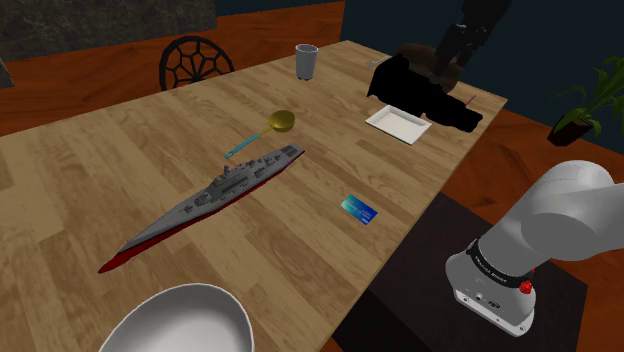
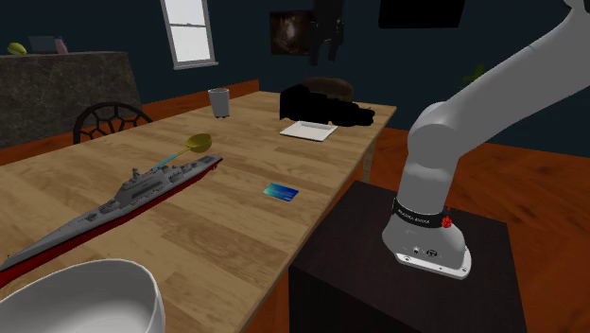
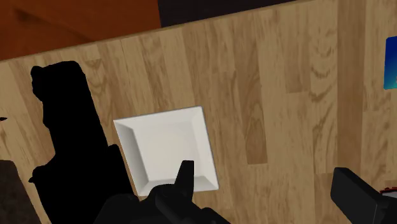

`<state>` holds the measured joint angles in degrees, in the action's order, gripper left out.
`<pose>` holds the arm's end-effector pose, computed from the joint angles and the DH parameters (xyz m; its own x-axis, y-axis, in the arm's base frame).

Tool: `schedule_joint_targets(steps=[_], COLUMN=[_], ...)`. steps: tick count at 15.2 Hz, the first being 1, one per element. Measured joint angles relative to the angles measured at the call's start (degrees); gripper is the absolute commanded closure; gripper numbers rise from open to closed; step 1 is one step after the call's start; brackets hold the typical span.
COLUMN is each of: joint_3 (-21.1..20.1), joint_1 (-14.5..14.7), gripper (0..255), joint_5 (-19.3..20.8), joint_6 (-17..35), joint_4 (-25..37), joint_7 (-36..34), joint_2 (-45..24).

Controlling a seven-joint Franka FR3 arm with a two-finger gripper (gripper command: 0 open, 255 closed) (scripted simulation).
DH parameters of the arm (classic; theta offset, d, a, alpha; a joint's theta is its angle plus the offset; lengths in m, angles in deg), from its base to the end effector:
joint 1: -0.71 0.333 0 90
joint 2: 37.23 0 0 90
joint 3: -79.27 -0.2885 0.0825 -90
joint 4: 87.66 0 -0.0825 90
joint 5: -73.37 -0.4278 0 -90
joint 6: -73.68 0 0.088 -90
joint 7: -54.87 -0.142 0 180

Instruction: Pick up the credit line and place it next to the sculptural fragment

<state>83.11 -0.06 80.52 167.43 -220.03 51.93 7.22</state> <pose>0.3812 -0.0511 0.5619 0.9886 -0.1085 0.1041 -0.1163 -0.9906 0.0725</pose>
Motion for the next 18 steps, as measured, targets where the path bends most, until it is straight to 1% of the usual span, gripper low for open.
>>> schedule_joint_targets(steps=[2, 6, 11, 18], joint_3=[-0.3, -3.0, -6.8, -13.1], joint_1=[0.2, 1.8, 4.4, 8.7], gripper=[0, 0, 0, 0], joint_5=[-0.2, -2.1, -4.9, -9.1], joint_6=[0.6, 5.1, 12.0, 22.9], joint_4=[-0.7, -6.6, -13.7, -20.0], joint_7=[-0.3, -3.0, -6.5, -12.1], joint_2=[0.1, 1.6, 2.0, -2.1])
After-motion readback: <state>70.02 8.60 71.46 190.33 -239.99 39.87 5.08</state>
